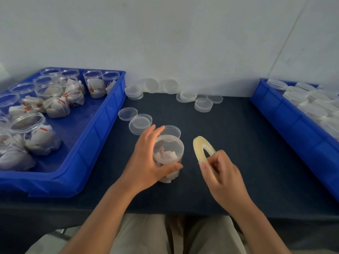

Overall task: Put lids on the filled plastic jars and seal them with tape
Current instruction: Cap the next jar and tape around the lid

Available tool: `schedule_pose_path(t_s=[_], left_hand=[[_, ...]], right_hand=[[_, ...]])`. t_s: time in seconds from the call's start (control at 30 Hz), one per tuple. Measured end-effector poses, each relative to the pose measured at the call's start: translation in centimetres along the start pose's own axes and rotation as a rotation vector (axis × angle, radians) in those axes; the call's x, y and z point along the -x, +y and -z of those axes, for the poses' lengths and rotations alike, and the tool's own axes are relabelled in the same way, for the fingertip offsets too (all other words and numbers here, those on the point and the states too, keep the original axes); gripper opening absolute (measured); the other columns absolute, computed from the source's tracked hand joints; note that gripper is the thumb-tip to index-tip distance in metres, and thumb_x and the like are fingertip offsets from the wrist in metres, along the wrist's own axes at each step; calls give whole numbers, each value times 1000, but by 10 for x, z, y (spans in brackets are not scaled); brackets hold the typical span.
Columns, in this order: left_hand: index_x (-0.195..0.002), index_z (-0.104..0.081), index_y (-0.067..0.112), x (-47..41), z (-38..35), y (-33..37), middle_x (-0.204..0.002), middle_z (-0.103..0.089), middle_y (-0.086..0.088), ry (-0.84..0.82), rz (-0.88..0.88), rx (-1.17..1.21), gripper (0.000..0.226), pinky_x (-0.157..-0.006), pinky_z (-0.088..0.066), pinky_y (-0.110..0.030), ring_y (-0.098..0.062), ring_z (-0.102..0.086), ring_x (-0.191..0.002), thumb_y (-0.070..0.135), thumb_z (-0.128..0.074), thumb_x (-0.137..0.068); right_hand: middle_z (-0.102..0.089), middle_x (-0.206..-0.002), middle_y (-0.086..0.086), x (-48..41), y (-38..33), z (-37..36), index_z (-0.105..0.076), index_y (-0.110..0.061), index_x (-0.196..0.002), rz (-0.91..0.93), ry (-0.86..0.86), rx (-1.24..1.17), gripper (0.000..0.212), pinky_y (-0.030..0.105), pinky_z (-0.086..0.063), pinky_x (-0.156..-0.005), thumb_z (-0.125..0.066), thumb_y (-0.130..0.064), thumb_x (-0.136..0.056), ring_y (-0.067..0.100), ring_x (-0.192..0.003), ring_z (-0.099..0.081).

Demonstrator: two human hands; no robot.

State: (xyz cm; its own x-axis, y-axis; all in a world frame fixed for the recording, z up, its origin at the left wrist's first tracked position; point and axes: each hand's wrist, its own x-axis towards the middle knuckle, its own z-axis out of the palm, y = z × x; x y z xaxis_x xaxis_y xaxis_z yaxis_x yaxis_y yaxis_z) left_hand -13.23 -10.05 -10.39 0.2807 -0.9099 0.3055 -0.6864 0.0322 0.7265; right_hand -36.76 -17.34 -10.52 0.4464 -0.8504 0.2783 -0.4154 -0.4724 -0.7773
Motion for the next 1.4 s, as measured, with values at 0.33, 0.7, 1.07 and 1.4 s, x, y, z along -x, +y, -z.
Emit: schedule_pose_path(t_s=[0.33,0.7,1.07,1.4], left_hand=[[-122,-78,20,32,-15,66,-129,-69,5,334,-487,-170,33,-95,-56,-39,-11,-63,-120,42,-71,-99],[-102,-78,17,45,-17,70,-93,-78,9,363,-378,-162,7,-69,-61,-37,-8,-72,-80,20,-73,-98],[-113,-71,29,52,-14,61,-100,-73,14,434,-390,-52,12,-72,-56,-24,-5,-68,-84,29,-62,-105],[-140,-18,60,27,-28,4,-147,-43,35,181,148,444,103,-101,-38,-2,14,-44,-137,55,-89,-66]], right_hand=[[-59,-78,-16,23,-48,0,-51,-28,-93,-5,48,-219,57,20,-41,-50,-28,-81,-94,6,-61,-53],[-60,-86,-7,35,-45,1,-18,-51,-153,42,-178,-178,60,23,-51,-64,-35,-74,-100,14,-71,-61],[-66,-98,-16,24,-41,19,-64,-51,-112,141,-199,-50,26,19,-49,-73,-41,-56,-103,12,-90,-65],[-60,-79,-9,-2,-31,8,-58,-37,-95,84,-218,292,26,27,-51,-66,-37,-47,-107,9,-83,-60]])
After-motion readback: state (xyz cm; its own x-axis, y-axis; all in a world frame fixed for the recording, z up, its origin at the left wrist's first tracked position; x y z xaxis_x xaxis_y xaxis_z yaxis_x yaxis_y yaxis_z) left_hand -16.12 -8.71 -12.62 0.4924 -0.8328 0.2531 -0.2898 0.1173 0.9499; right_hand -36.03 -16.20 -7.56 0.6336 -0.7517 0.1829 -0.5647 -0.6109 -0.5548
